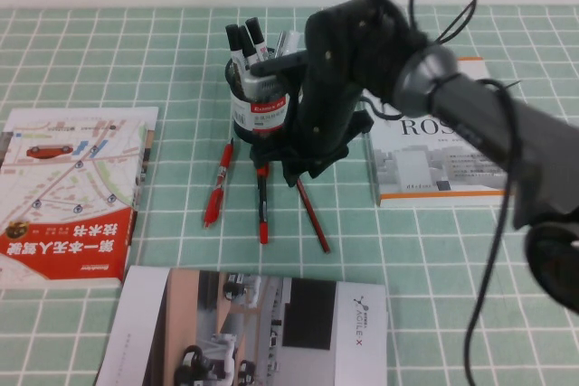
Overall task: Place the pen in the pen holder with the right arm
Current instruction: Pick up the pen on the table
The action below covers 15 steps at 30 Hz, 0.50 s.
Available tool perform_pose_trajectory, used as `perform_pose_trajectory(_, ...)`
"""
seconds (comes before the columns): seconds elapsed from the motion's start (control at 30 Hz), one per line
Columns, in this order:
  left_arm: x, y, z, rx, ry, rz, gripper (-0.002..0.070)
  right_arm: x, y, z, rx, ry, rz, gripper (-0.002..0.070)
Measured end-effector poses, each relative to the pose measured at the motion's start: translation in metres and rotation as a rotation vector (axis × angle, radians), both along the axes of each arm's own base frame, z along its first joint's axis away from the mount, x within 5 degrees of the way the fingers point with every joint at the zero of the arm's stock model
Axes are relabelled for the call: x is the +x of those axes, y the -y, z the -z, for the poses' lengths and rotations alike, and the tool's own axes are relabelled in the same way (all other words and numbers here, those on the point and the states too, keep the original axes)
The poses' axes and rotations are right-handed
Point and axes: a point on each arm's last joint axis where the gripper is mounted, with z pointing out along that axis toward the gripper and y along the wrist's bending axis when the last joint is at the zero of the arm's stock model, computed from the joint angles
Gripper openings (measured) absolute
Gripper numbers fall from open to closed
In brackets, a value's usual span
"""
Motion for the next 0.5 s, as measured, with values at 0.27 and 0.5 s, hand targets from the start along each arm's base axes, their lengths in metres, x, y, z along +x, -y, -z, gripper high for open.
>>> perform_pose_trajectory(0.27,0.000,0.000,0.000,0.000,0.000,0.000,-0.0004,0.009,-0.007,0.028,-0.036,-0.017,-0.012,0.0238)
perform_pose_trajectory(0.5,0.000,0.000,0.000,0.000,0.000,0.000,-0.0004,0.010,-0.008,0.034,-0.059,-0.024,-0.023,0.0217)
